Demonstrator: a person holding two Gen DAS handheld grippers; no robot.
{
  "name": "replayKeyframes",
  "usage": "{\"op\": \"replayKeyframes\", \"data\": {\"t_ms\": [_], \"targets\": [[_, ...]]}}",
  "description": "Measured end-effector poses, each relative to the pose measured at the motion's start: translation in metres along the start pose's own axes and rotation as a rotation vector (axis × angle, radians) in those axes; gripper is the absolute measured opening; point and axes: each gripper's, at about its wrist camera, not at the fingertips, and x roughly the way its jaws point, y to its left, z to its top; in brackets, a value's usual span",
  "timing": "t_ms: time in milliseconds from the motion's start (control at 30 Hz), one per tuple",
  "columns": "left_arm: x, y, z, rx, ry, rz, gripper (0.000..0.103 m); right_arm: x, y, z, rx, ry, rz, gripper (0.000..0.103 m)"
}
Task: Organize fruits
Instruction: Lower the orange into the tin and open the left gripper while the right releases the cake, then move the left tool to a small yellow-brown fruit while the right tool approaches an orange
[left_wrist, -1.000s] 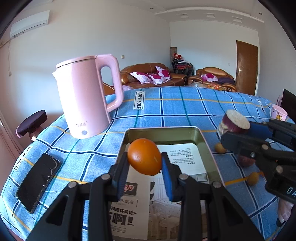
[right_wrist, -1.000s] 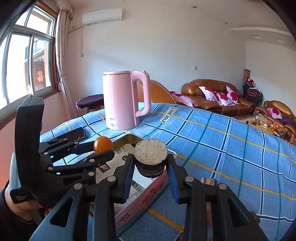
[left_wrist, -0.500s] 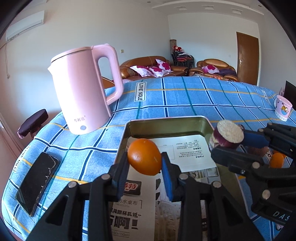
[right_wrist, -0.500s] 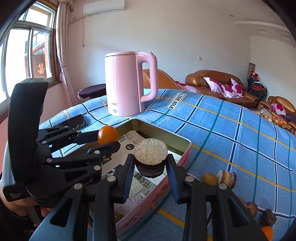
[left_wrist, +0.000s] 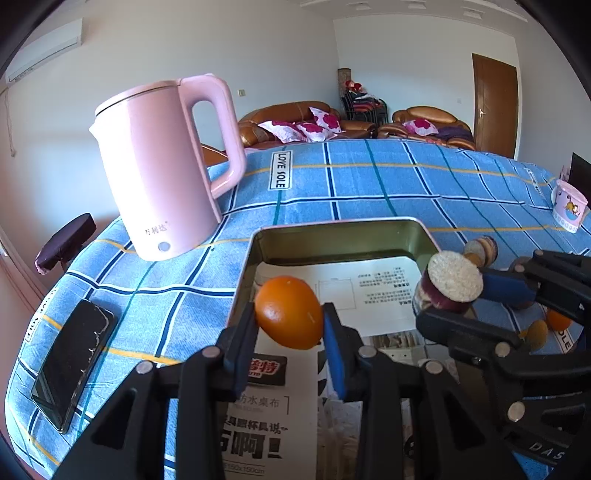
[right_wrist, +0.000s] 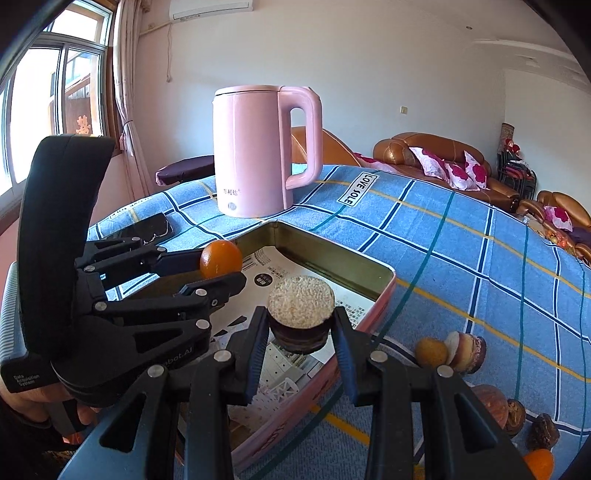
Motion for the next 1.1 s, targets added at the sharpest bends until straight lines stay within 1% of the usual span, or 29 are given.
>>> {"op": "replayKeyframes", "data": {"t_ms": [200,400,467,567,600,633,667,700,733,767,867,967,1100], "targets": [[0.002,-0.001,0.000,0.007,0.012,0.003,0.037,0.002,0.000,-0.001,-0.001,0.010,-0.002,0.037],[0.002,0.000,0.000,0.010,0.004,0.022,0.038,0.003,0.002,-0.001,-0.003,0.010,0.004,0.037],[0.001,0.000,0.000,0.004,0.004,0.039,0.049,0.004,0.003,-0.001,-0.010,0.015,0.004,0.037],[-0.003,0.005,-0.002,-0.026,0.005,0.013,0.055,0.000,0.004,-0.002,-0.014,0.004,-0.008,0.042],[-0.005,0.006,-0.003,-0.038,0.005,0.006,0.056,-0.002,0.003,-0.002,-0.010,0.000,-0.011,0.046],[-0.007,0.006,-0.004,-0.047,0.002,-0.002,0.061,-0.004,0.002,-0.002,-0.004,-0.004,-0.015,0.049],[-0.011,0.006,-0.005,-0.051,-0.008,-0.008,0.068,-0.006,0.000,-0.002,0.002,-0.009,-0.017,0.055],[-0.016,0.003,-0.006,-0.050,-0.025,-0.004,0.072,-0.009,-0.002,-0.003,0.008,-0.016,-0.019,0.057],[-0.022,0.001,-0.006,-0.049,-0.045,-0.001,0.079,-0.013,-0.004,-0.004,0.013,-0.022,-0.023,0.058],[-0.028,-0.002,-0.005,-0.048,-0.065,-0.004,0.083,-0.018,-0.006,-0.005,0.013,-0.029,-0.032,0.058],[-0.047,-0.015,-0.003,-0.054,-0.115,-0.051,0.088,-0.037,-0.011,-0.015,0.006,-0.051,-0.079,0.058],[-0.061,-0.037,-0.001,-0.035,-0.152,-0.100,0.091,-0.058,-0.024,-0.029,0.020,-0.059,-0.143,0.058],[-0.067,-0.075,-0.001,0.028,-0.158,-0.171,0.091,-0.087,-0.050,-0.053,0.065,-0.060,-0.255,0.058]]}}
